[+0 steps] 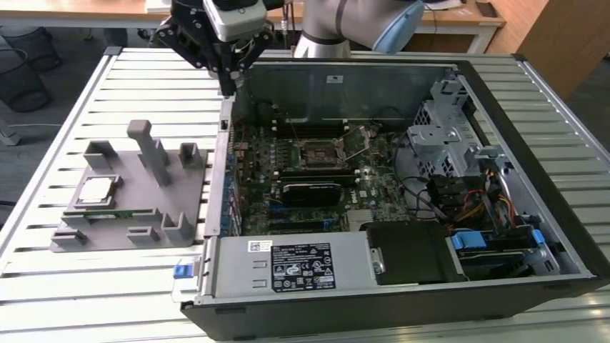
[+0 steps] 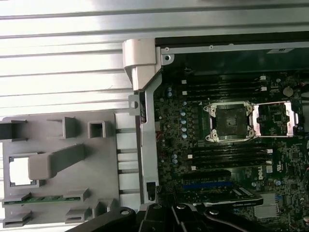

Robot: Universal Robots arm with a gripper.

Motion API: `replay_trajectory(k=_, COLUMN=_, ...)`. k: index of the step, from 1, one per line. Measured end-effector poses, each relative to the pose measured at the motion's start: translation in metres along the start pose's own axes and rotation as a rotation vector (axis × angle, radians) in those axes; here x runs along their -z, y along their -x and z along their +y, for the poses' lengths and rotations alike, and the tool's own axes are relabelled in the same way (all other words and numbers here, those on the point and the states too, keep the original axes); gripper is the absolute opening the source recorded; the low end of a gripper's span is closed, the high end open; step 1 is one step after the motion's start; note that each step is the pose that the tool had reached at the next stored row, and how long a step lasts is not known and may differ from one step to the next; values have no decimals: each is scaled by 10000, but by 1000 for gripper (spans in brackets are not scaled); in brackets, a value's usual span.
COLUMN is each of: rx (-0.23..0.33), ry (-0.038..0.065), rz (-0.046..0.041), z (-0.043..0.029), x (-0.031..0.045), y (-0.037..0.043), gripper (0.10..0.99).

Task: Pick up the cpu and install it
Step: 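Reach for the cpu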

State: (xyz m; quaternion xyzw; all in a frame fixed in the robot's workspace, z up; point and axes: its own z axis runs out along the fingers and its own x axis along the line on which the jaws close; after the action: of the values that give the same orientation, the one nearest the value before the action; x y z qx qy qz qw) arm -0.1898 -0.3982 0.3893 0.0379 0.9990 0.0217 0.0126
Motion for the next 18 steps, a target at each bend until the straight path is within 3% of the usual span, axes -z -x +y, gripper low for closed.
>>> replay_trajectory(k=18, rx=-1, ry=-3, rz=39, z=-8, x=-18, y=-329, gripper=106)
